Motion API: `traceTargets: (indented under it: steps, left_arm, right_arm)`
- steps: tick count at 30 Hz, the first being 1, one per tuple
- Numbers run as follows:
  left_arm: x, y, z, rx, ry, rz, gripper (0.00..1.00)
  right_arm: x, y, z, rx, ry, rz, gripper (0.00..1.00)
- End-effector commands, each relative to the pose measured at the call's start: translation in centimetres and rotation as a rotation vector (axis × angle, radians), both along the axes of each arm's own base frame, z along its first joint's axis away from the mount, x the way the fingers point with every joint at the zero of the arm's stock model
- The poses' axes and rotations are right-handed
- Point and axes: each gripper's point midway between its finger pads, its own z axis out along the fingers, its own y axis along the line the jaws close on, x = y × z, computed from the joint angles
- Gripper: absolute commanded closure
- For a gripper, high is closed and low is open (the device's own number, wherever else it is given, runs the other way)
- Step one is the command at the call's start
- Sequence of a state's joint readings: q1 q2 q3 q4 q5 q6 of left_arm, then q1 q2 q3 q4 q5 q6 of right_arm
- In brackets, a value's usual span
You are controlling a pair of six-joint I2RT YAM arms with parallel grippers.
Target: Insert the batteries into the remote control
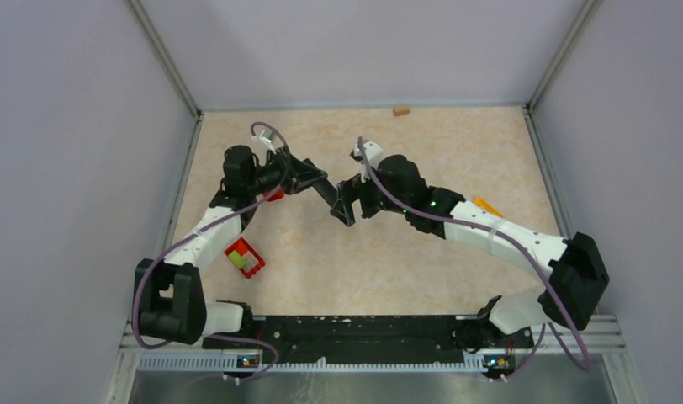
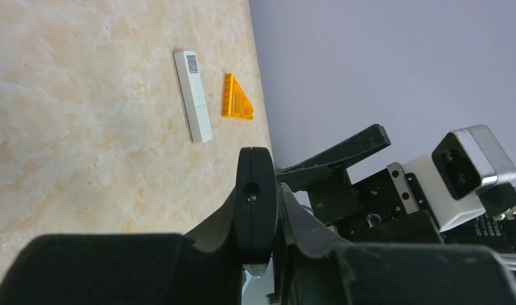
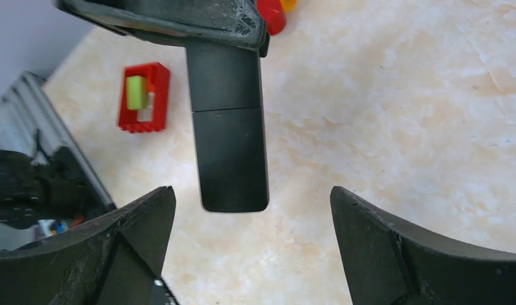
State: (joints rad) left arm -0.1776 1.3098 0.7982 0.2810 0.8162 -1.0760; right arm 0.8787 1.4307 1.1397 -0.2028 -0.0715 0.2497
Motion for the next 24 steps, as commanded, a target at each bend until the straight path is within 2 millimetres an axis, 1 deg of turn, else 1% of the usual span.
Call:
traceTargets:
  steps: [1, 2, 4, 6, 8, 10, 12, 13, 15, 17, 21, 24]
  left_arm:
    - [0.5, 0.2, 3.4, -0.037, -0.099, -0.024, 1.00]
    - [0.6, 0.3, 3.5, -0.041, -0.097, -0.022, 1.00]
    - [0.6, 0.6, 4.0, -0.052, -0.095, -0.017, 1.00]
    - [0.6, 0.7, 4.4, -0.068, -0.084, -0.013, 1.00]
    - [0.6, 0.8, 4.7, -0.095, -0.045, -0.009, 1.00]
    - [0.4, 0.7, 4.8, -0.127, -0.008, -0.018, 1.00]
    - [0.1, 0.6, 5.4, -0.181, 0.014, -0.027, 1.00]
    - [0.0, 0.6, 5.6, -0.202, 0.024, -0.028, 1.00]
    - [-0.1, 0.6, 5.8, -0.229, 0.038, -0.031, 1.00]
    - [-0.3, 0.5, 6.2, -0.244, 0.040, -0.037, 1.00]
    - [-0.7, 0.6, 6.9, -0.252, 0.023, -0.043, 1.00]
    - [-1.3, 0.5, 7.9, -0.272, -0.015, -0.060, 1.00]
  right_arm:
    - [-0.4, 0.4, 6.7, 0.337, -0.008, 0.001, 0.07]
    - [-0.3, 0.3, 7.9, 0.408, -0.003, -0.013, 0.07]
    - [-0.1, -0.2, 8.5, 0.504, 0.050, -0.075, 0.08]
    - [0.4, -0.7, 8.2, 0.581, 0.139, -0.156, 0.18]
    - [0.5, -0.6, 7.5, 0.639, 0.232, -0.204, 0.27]
    - [0.1, 0.1, 7.0, 0.702, 0.306, -0.199, 0.31]
    - [-0.3, 0.8, 6.7, 0.775, 0.370, -0.176, 0.33]
    - [-0.2, 1.0, 6.8, 0.803, 0.387, -0.169, 0.36]
    - [-0.1, 1.6, 7.1, 0.836, 0.402, -0.153, 0.45]
    - [0.2, 2.0, 7.2, 0.847, 0.415, -0.150, 0.52]
    - [0.8, 2.5, 6.5, 0.849, 0.428, -0.164, 0.69]
    - [1.0, 2.9, 6.1, 0.863, 0.439, -0.155, 0.77]
